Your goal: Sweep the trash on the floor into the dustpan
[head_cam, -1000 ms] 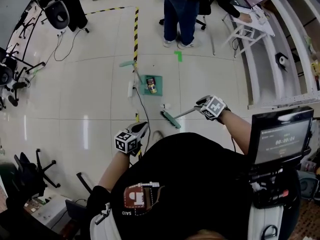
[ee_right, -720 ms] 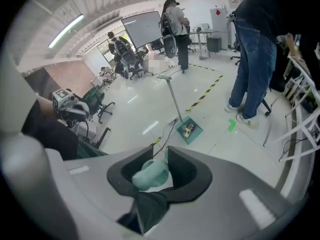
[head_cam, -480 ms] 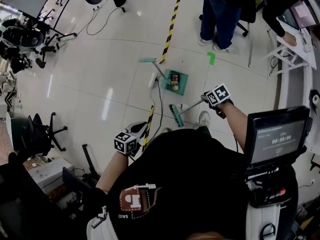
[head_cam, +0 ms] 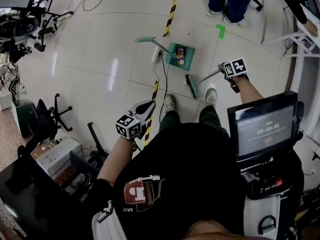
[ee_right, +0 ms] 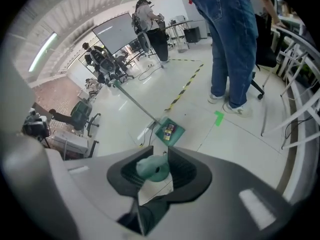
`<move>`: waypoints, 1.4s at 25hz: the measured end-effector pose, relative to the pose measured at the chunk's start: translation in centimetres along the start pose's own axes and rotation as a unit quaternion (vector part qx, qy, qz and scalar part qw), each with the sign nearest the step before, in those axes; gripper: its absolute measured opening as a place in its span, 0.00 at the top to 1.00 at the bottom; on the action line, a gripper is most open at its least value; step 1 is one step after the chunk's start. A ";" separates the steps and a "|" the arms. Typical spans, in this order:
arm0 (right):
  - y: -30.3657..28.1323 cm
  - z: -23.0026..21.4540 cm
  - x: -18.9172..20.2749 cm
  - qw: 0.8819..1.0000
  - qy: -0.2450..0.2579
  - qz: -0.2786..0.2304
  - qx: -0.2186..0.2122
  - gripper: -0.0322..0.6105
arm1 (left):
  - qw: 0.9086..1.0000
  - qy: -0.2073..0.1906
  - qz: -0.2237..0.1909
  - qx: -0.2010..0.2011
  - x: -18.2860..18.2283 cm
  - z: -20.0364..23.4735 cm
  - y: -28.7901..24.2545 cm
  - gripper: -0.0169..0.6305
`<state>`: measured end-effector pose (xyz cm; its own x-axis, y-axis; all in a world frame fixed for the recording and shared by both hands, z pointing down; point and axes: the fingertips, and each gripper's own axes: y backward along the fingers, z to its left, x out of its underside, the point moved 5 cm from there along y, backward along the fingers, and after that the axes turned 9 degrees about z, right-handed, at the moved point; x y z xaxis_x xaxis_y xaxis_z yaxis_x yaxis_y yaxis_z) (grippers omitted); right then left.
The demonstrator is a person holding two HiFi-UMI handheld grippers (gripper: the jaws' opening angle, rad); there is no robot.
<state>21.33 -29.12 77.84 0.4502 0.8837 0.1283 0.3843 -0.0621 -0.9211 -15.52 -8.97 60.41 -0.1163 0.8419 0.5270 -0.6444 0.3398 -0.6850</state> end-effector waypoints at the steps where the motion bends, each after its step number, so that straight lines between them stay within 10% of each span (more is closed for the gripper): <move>1: -0.1 -0.2 -0.4 1.000 0.004 0.000 0.004 0.81 | 1.000 -0.002 0.002 0.004 -0.3 0.3 -0.3 0.97; 22: 6.2 -7.5 -6.2 0.990 0.067 -0.006 0.124 0.81 | 0.998 -0.033 -0.019 0.044 -4.4 3.7 -7.9 0.97; 35: 11.4 -7.4 -1.9 0.995 0.041 0.018 0.093 0.81 | 0.998 -0.029 -0.048 0.025 -6.1 6.1 -9.3 0.97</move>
<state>30.84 -34.92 69.79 0.5273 0.8417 0.1162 0.2136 0.0010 -0.9769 -13.47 -19.83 66.61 -0.0946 0.7807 0.6177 -0.6908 0.3953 -0.6054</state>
